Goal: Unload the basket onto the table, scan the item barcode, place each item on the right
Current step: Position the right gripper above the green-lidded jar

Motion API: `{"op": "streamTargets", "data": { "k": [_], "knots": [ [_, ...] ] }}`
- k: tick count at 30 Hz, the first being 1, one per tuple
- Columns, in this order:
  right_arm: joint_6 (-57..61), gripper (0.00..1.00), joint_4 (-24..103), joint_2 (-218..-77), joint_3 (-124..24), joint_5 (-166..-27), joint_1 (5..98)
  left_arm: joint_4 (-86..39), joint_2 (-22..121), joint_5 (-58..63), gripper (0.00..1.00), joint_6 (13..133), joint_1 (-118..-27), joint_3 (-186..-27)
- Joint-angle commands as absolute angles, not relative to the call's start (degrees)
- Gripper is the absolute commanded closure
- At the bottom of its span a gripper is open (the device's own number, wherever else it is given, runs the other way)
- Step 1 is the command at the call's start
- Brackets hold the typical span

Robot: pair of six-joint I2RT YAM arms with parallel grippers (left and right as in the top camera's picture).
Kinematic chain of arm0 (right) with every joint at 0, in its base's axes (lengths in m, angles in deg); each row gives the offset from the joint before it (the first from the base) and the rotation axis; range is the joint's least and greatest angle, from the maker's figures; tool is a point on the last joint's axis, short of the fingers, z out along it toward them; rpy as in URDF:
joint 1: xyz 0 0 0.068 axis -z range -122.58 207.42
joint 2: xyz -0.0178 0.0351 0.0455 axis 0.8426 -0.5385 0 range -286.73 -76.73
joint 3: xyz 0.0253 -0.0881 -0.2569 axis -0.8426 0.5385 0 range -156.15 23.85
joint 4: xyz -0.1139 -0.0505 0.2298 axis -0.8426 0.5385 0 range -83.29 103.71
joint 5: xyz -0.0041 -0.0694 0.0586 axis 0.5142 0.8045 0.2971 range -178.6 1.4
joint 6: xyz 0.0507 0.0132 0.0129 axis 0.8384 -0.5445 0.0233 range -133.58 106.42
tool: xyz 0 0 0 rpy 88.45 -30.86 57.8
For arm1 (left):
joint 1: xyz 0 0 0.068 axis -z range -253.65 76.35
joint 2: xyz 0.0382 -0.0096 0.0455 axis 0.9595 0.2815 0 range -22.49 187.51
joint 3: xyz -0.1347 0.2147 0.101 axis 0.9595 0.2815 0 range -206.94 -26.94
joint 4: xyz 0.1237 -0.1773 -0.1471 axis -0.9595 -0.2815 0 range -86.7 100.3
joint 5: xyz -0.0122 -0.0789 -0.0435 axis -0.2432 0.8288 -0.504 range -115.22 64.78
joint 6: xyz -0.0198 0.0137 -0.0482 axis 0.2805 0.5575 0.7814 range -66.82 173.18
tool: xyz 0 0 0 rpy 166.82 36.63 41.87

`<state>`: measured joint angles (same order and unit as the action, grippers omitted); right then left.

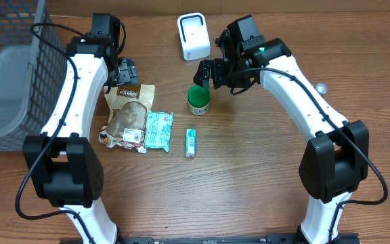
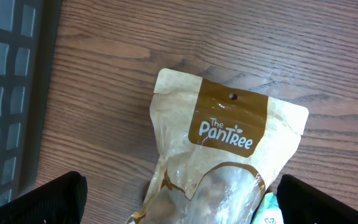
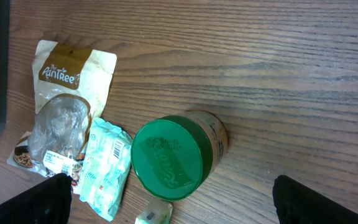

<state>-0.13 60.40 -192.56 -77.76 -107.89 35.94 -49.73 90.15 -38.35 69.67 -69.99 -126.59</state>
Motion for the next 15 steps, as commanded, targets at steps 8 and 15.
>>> {"op": "streamTargets", "data": {
  "k": [8,15],
  "knots": [
    [0.2,0.00,62.9,-191.9,-78.9,-109.9,35.9,-49.6,89.9,-39.1,0.01,69.7,-69.8,-127.3],
    [1.5,0.00,62.7,-191.9,-78.9,-110.1,35.2,-49.6,89.9,-39.1,0.00,69.7,-69.8,-127.3]
  ]
}}
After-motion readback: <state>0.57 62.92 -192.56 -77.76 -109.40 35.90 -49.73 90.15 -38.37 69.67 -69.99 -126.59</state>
